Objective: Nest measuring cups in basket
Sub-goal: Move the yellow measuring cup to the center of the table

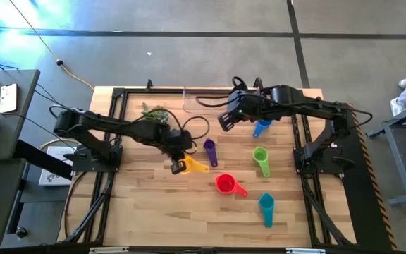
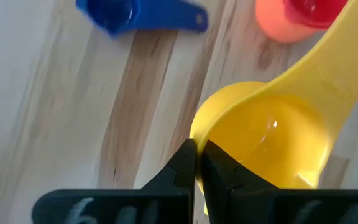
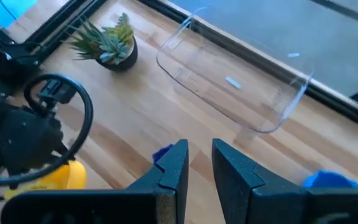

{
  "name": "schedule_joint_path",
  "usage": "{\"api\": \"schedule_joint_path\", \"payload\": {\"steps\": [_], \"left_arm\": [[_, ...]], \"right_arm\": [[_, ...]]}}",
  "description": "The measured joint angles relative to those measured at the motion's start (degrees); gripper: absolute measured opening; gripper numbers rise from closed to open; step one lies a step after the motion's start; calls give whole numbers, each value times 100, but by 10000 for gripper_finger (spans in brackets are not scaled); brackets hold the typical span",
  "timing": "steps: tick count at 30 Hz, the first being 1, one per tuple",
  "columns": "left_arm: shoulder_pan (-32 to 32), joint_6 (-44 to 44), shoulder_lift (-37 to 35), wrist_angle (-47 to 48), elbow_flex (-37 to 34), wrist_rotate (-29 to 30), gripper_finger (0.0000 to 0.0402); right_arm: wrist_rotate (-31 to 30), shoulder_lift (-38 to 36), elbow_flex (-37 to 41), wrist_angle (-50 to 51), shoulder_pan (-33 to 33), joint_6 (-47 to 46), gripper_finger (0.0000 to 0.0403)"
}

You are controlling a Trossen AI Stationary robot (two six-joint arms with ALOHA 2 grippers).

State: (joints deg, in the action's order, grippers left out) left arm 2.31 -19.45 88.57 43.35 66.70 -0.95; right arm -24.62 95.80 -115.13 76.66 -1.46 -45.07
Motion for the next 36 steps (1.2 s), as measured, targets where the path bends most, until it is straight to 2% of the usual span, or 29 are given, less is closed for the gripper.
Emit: {"api": "schedule_joint_path", "payload": {"steps": [6,11,21,29,36], "left_arm": [[17,271,238,-116,471,-8,3],[62,367,267,-327,625,-15,4],[283,577,265,-483,829,30,4],[581,923,265,-465,1005,632,5],[770,1175,265,-467,1267,1151,4]], "right_arm": [[69,-19,0,590,163,-404,64],[-247,-21,0,1340,506,-1261,64],[-326,16,66,1318,1361,-2278,64],[494,10,66,682,1884,-2526,64],[1400,10,66,-509,1968,-1910,64]]}}
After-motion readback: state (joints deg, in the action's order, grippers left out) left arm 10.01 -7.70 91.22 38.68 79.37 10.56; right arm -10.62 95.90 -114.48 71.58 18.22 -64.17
